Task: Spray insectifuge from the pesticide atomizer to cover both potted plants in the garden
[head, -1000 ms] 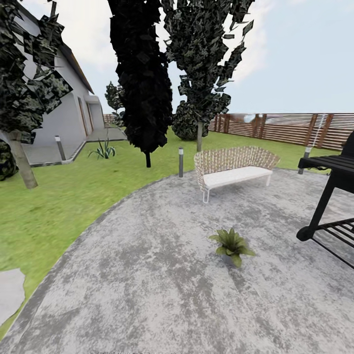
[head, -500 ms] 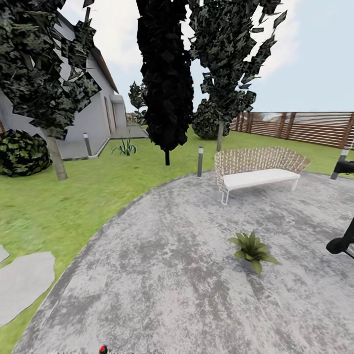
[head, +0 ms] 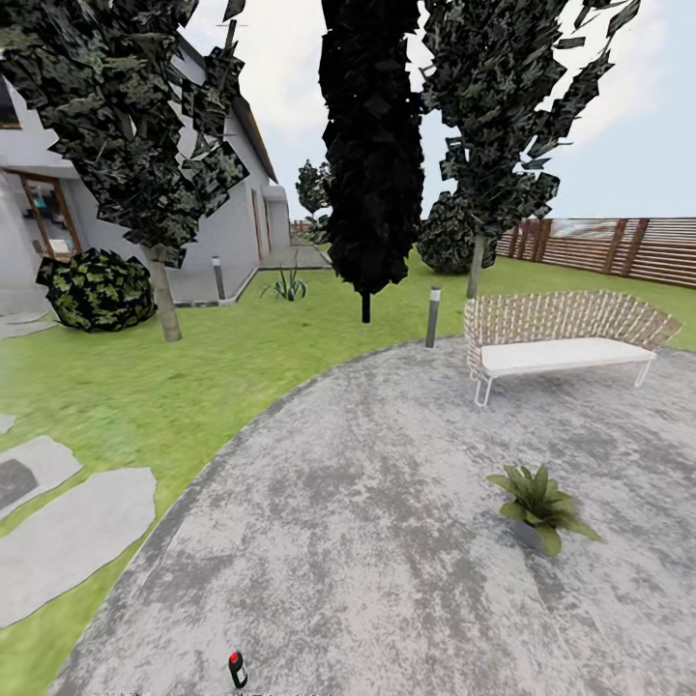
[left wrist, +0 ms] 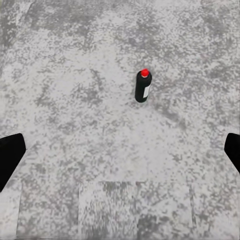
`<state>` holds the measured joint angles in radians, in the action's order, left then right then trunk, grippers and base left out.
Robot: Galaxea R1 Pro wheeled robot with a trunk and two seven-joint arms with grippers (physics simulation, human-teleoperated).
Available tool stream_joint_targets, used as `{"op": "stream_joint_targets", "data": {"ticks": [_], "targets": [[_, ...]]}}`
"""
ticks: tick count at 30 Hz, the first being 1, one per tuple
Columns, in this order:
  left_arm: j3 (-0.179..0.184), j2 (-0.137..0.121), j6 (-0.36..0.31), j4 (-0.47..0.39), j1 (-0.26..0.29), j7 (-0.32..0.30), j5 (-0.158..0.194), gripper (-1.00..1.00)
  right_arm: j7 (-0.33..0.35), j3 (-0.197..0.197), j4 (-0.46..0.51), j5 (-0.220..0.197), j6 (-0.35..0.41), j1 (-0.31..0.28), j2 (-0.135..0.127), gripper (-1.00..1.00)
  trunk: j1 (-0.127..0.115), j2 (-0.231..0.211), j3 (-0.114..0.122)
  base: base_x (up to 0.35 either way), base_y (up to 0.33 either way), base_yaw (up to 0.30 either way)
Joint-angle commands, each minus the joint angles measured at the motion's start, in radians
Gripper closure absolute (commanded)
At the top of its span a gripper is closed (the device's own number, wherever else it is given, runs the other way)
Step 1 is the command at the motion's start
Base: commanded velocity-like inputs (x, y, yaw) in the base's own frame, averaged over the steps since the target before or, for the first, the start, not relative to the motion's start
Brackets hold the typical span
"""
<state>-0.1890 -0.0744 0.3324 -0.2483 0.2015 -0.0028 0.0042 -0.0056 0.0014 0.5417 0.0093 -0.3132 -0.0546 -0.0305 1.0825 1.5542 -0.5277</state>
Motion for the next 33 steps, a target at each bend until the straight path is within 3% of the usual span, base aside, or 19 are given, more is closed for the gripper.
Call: {"op": "stream_joint_targets", "data": {"ticks": [1, 13, 20, 33], "targets": [[-0.001, 0.0, 0.004, 0.001, 0.001, 0.0, 0.0, -1.0, -0.001, 0.0, 0.0, 0.001, -0.003, 0.0, 0.0, -1.0, 0.004, 0.008, -0.004, 0.0, 0.0, 0.271], [-0.001, -0.001, 0.004, 0.001, 0.001, 0.0, 0.0, -1.0, 0.001, -0.001, 0.0, 0.0, -0.003, 0.0, -0.002, -1.0, 0.05, 0.092, -0.042, 0.0, 0.0, 0.247], [-0.001, -0.001, 0.004, 0.001, 0.001, 0.0, 0.0, -1.0, 0.001, -0.001, 0.0, 0.0, -0.003, 0.0, -0.039, -1.0, 0.077, 0.141, -0.064, 0.0, 0.0, 0.027], [-0.001, 0.0, 0.004, 0.001, 0.001, 0.001, 0.0, -1.0, 0.002, 0.0, 0.001, -0.001, -0.003, 0.0, -0.043, -1.0, 0.127, 0.232, -0.105, 0.0, 0.0, 0.001]]}}
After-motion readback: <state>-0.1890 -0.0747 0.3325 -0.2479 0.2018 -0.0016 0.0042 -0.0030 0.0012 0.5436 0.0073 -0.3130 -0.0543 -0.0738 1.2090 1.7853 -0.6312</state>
